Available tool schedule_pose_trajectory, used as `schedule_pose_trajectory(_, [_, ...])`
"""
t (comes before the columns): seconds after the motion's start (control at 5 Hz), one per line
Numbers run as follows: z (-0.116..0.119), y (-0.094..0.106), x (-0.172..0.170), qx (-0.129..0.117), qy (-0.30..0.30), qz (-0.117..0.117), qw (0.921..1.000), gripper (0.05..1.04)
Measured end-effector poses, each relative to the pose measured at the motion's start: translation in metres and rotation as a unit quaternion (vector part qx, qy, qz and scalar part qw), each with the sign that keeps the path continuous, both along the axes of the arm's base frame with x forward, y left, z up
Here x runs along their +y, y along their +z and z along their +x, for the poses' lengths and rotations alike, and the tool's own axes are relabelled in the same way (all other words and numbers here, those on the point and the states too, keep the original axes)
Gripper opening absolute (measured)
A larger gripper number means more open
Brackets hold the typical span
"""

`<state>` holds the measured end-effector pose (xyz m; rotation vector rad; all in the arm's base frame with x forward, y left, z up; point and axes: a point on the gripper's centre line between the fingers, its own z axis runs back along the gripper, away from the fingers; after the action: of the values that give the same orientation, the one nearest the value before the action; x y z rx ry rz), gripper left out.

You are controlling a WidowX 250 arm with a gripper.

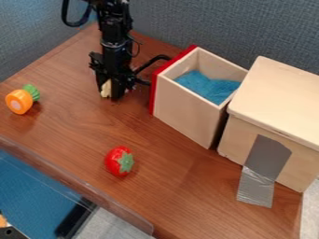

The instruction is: Moved something to the front of the table

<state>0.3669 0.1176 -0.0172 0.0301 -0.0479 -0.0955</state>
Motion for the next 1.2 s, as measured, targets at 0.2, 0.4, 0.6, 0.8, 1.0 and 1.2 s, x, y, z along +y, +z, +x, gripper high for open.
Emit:
schedule_pose_trajectory(0.2, [-0.014,0.015,-0.008,-0.004,-0.009,-0.02,0.9997,0.166])
schedule_pose_trajectory(0.4, [-0.041,0.064,-0.004,-0.037,-0.017,-0.036,0.9985,0.097])
schedule_pose_trajectory(0.6, [-0.085,0.081,0.005,-0.043,-0.027,-0.049,0.9975,0.09])
schedule_pose_trajectory(0.8, [-0.114,0.064,0.005,-0.024,-0.058,-0.038,0.9973,0.09])
schedule_pose_trajectory(1.0, [-0.134,0.04,0.008,0.0,-0.078,-0.016,0.9968,0.09])
schedule_pose_trajectory(1.2, [-0.139,0.016,0.009,0.019,-0.077,-0.009,0.9968,0.125])
